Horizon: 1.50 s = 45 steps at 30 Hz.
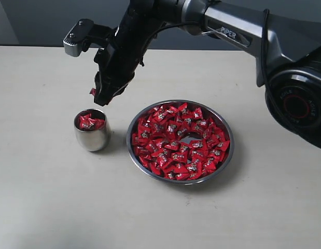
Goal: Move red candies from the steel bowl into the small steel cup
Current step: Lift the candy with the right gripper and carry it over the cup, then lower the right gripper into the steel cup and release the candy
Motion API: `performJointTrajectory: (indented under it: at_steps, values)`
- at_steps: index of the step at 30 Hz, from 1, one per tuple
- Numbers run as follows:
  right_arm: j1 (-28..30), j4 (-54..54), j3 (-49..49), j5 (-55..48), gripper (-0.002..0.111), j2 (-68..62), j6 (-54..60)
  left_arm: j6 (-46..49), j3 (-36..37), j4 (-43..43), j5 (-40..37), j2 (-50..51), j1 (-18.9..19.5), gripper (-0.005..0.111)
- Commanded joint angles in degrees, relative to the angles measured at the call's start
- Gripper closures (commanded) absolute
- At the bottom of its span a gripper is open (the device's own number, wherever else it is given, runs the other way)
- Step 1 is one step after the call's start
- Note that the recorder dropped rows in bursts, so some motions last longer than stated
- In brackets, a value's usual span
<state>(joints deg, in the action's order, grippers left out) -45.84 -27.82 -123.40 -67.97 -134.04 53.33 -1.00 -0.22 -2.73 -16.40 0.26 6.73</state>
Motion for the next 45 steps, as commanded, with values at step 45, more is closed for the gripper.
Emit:
performJointTrajectory:
  at_steps: [45]
  values:
    - [-4.5, 7.2, -0.3, 5.2, 0.109, -2.4, -6.9, -0.1, 0.2, 0.2, 0.1, -0.3, 0.0, 0.106]
